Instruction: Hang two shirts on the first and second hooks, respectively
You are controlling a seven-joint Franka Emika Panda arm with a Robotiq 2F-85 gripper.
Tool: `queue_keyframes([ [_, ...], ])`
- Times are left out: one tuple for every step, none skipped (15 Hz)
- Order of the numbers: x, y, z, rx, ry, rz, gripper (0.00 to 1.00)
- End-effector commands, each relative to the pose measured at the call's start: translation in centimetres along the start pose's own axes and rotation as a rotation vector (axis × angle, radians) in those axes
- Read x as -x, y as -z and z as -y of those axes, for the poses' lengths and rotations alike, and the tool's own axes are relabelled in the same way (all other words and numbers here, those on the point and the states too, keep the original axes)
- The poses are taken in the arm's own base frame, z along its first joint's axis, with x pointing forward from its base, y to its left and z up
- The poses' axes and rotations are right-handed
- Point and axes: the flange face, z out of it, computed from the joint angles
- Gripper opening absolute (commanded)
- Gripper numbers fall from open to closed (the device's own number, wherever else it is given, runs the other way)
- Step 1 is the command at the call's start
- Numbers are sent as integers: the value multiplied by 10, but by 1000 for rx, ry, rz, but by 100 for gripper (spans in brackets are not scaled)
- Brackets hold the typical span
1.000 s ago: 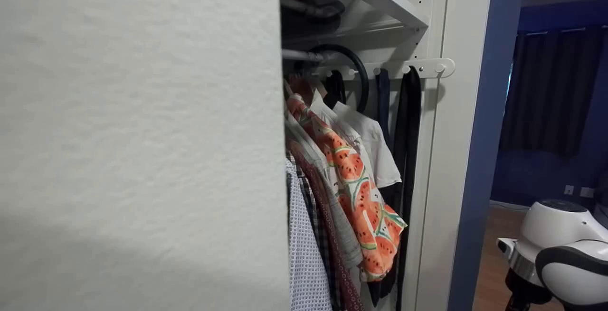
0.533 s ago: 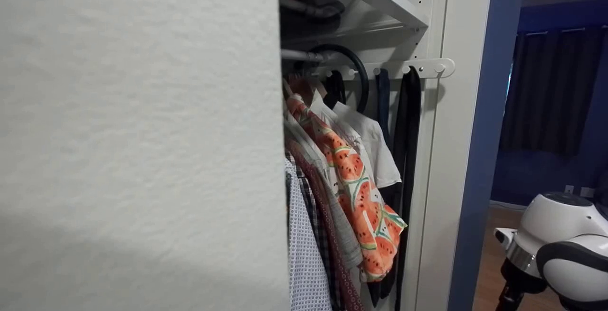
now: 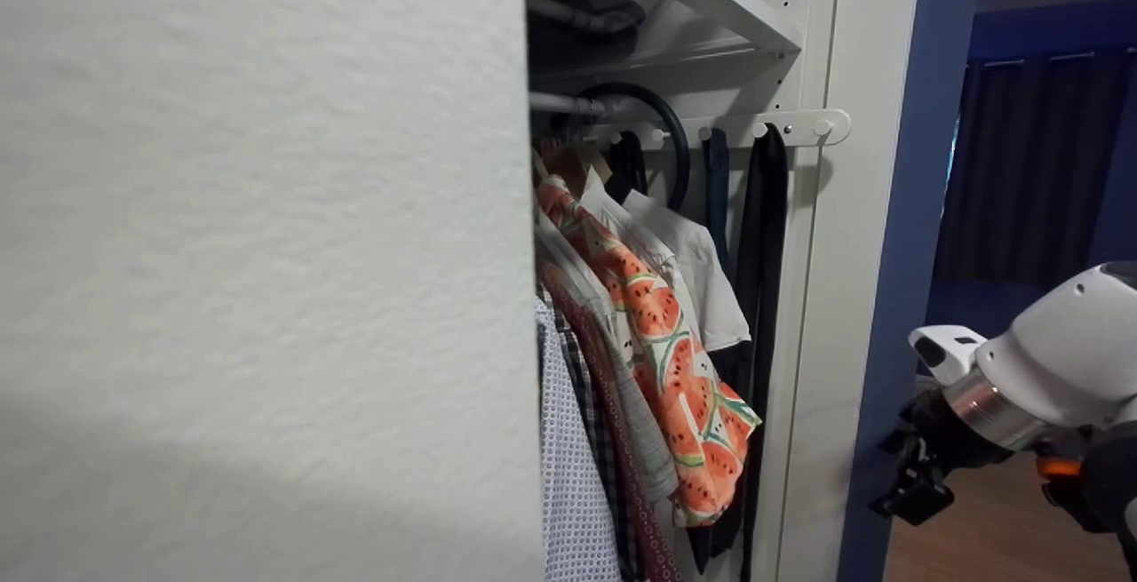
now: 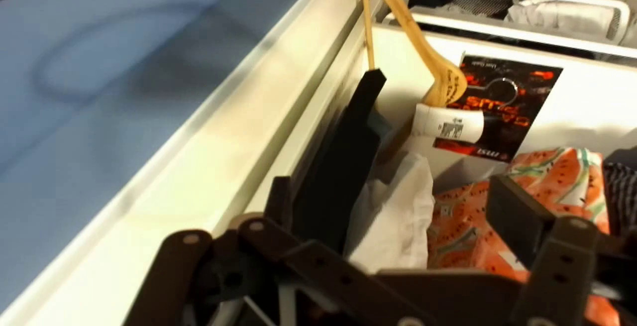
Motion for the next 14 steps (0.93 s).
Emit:
queue_keyframes([
  [-10, 12, 5, 18, 30, -29, 100],
  [-14, 17, 8, 19, 38, -41, 100],
  [-14, 16, 9, 16, 37, -39, 100],
  [-13, 14, 8, 13, 34, -36, 100],
  [-12, 13, 7, 10, 31, -34, 100],
  [-12, 12, 6, 9, 29, -34, 100],
  [-12, 12, 6, 9, 29, -34, 100],
  [-14, 14, 8, 3, 43, -49, 100],
  [-26, 22, 8, 21, 81, -104, 100],
  [-37, 32, 8, 43, 132, -159, 100],
  [-51, 43, 7, 58, 169, -199, 100],
  [-61, 52, 7, 65, 200, -249, 100],
  [-73, 62, 5, 74, 233, -299, 100],
  [-85, 74, 2, 87, 264, -347, 100],
])
